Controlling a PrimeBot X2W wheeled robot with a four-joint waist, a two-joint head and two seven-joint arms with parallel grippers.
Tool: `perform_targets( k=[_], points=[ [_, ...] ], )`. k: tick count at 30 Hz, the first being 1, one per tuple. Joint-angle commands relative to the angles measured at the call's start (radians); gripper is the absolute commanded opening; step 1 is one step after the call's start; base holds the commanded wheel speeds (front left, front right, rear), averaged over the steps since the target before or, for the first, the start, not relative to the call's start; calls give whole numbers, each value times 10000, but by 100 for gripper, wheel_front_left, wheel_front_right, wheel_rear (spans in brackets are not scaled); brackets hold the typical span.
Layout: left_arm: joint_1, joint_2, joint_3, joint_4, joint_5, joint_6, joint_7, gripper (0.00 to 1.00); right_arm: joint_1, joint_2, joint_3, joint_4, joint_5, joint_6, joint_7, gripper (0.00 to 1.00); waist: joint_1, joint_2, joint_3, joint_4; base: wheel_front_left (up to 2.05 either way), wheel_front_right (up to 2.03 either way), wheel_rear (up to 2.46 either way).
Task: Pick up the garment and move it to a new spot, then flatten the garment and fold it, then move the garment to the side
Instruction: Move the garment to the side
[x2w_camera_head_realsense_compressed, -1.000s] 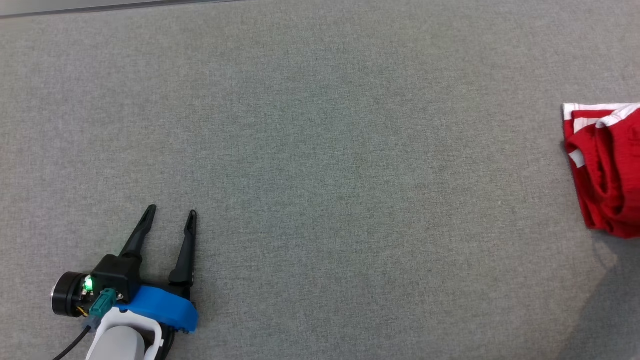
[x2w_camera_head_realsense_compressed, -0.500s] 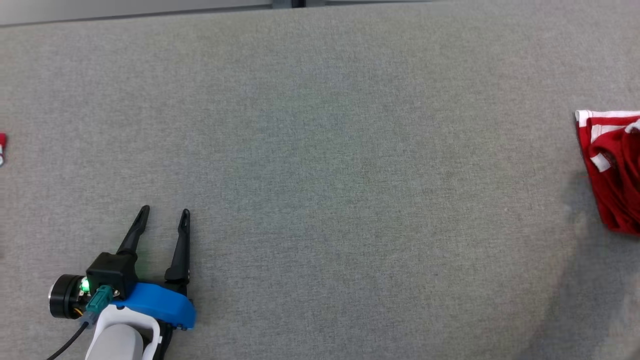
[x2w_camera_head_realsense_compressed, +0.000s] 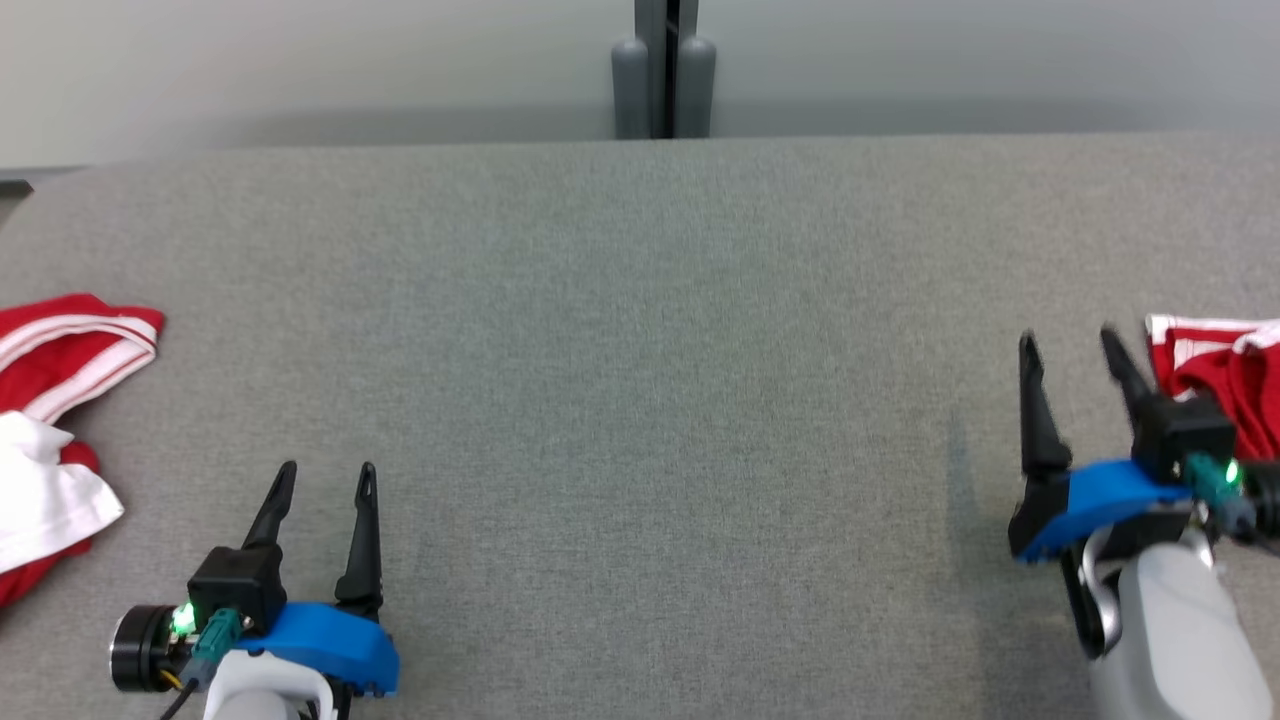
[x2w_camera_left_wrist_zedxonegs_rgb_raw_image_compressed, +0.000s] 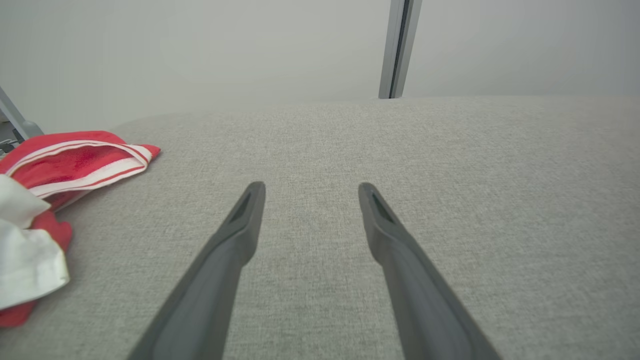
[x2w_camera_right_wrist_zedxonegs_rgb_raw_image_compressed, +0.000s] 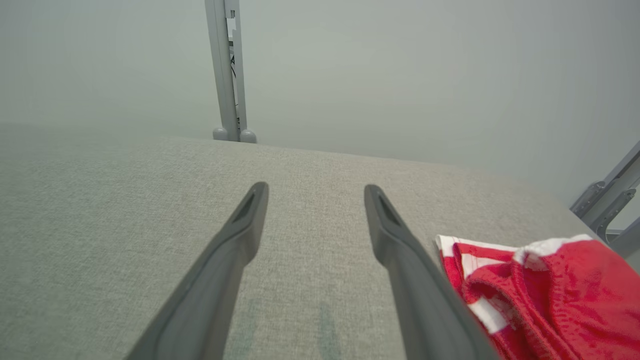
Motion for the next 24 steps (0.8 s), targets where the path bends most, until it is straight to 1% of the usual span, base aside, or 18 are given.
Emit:
perform_targets(
  k=[1,5,8,9,15,24],
  points=[
    [70,-56,37,-5,74,90,1,100,264,-72,72,-100,226,1,-48,100,0,0,-150,-48,0,0,0],
    [389,-129,219,149,177,189,1,100,1112,-53,596,-182,1106,1,-49,100,0,0,-664,-51,0,0,0],
    [583,-191,279,253,265,262,1,100,1577,-65,860,-231,1423,1,-49,100,0,0,-1026,-93,0,0,0],
    [764,-237,301,335,337,350,1,100,1840,-57,909,-204,1597,1,-50,100,0,0,-1281,-124,0,0,0],
    [1231,-399,321,469,422,616,1,100,2396,-59,1127,-59,1739,1,-50,100,0,0,-1999,-313,0,0,0],
    [1678,-506,354,448,399,806,1,100,2723,-57,1359,15,1927,1,-50,100,0,0,-2397,-541,0,0,0]
  ],
)
